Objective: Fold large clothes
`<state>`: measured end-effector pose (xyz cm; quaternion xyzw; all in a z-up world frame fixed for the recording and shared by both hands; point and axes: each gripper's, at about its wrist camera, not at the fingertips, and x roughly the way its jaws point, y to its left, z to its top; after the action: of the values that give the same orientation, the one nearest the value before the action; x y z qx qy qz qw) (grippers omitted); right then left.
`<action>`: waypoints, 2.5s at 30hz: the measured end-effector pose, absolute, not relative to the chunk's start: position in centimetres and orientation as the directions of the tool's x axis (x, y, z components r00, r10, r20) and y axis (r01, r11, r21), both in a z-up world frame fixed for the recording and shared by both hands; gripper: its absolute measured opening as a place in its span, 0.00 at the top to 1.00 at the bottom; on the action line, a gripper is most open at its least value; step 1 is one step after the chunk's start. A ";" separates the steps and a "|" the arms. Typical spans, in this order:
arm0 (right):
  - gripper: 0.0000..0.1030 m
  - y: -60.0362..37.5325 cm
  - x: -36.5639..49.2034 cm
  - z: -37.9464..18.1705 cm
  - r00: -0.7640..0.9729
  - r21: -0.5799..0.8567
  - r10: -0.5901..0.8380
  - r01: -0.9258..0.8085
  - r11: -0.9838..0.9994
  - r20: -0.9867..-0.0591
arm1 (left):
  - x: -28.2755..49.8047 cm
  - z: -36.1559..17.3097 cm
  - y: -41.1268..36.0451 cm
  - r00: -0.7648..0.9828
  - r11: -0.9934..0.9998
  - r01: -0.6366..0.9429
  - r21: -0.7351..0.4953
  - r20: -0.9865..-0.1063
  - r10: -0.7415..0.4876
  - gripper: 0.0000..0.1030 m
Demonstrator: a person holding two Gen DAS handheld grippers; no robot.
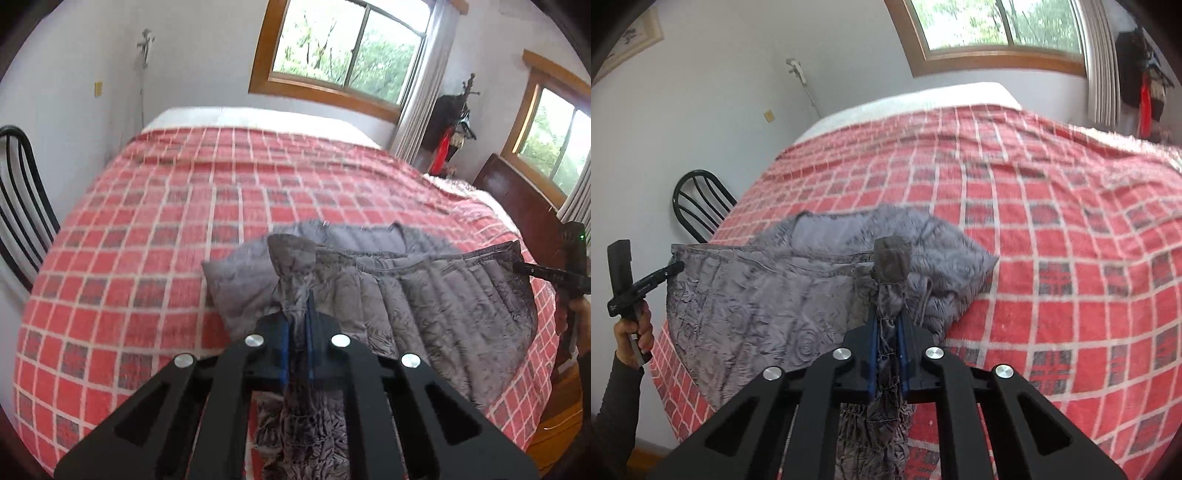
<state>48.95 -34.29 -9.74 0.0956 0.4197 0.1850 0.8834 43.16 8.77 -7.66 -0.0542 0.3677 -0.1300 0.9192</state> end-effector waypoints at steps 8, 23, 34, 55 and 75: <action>0.93 -34.3 51.8 -5.1 0.666 0.273 0.356 -0.231 0.934 -0.655 | 47.0 -3.8 9.0 0.727 0.964 0.185 -0.191 -0.633 -0.265 0.95; 0.93 -33.0 65.0 -9.1 0.666 0.187 0.218 -0.119 0.975 -0.713 | 60.1 -8.4 10.1 0.659 0.977 0.081 -0.197 -0.725 -0.201 0.96; 0.93 -33.5 68.8 -18.3 0.538 0.178 0.194 -0.083 0.981 -0.820 | 63.6 -16.3 11.8 0.540 0.972 0.029 -0.232 -0.815 -0.211 0.96; 0.72 -30.6 60.2 -17.4 0.435 0.248 0.307 -0.188 0.950 -0.846 | 56.3 -16.2 8.4 0.470 0.977 0.112 -0.182 -0.857 -0.213 0.88; 0.78 -29.7 51.5 -17.3 0.450 0.215 0.291 -0.211 0.953 -0.844 | 47.5 -15.9 8.2 0.478 0.961 0.169 -0.220 -0.834 -0.275 0.91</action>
<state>51.48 -29.67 -17.25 0.0394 0.5032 0.1475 0.8506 47.51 8.25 -15.92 -0.0535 0.4941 -0.1293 0.8581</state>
